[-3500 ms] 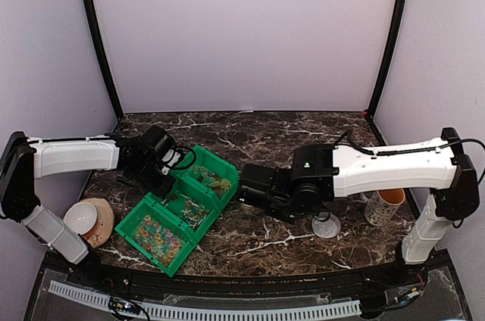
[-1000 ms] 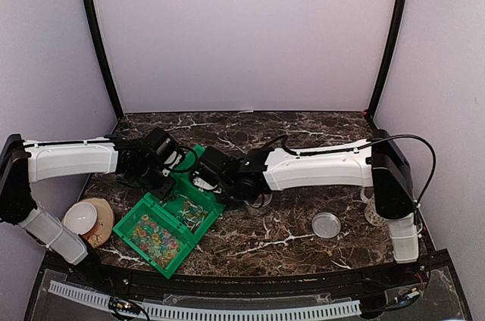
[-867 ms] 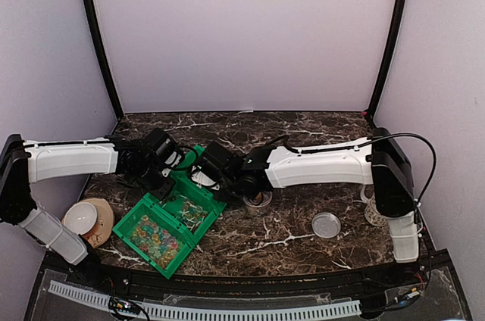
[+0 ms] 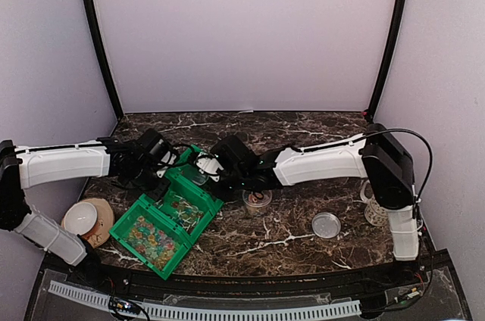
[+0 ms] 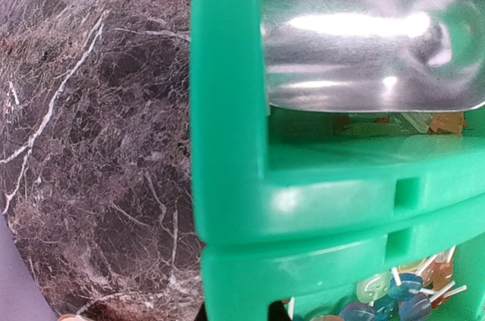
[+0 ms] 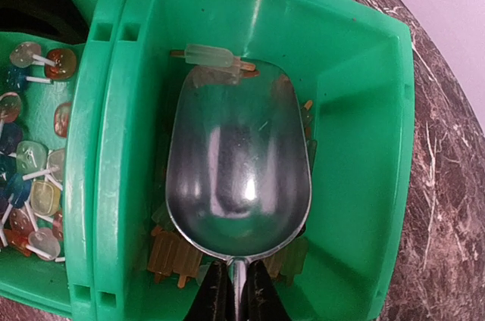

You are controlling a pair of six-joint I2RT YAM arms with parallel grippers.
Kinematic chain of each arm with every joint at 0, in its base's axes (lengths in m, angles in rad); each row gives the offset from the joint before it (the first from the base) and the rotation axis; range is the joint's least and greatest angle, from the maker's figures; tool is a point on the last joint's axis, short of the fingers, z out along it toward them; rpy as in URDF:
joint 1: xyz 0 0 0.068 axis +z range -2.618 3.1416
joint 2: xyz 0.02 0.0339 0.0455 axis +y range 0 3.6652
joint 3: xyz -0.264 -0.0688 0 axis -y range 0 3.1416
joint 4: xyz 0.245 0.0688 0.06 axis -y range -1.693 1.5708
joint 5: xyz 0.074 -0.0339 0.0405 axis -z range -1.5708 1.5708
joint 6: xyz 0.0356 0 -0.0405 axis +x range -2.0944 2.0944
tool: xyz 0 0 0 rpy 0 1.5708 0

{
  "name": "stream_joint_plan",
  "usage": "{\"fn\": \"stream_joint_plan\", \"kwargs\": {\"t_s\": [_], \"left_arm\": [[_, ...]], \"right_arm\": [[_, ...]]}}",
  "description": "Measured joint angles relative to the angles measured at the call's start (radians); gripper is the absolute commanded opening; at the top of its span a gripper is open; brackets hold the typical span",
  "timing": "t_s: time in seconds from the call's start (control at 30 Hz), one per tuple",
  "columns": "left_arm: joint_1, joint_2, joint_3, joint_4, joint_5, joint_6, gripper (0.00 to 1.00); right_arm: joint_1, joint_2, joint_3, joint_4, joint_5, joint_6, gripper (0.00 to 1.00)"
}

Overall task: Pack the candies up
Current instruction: Scoop the fake candies from the plate.

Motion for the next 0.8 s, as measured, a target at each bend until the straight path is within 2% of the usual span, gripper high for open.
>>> {"fn": "stream_joint_plan", "kwargs": {"t_s": [0.33, 0.8], "left_arm": [[0.001, -0.003, -0.003, 0.007, -0.002, 0.005, 0.00], [-0.003, -0.009, -0.003, 0.011, -0.001, 0.014, 0.00]], "right_arm": [[-0.001, -0.031, -0.207, 0.297, -0.002, 0.153, 0.00], [-0.020, -0.042, -0.362, 0.566, 0.001, 0.239, 0.00]]}}
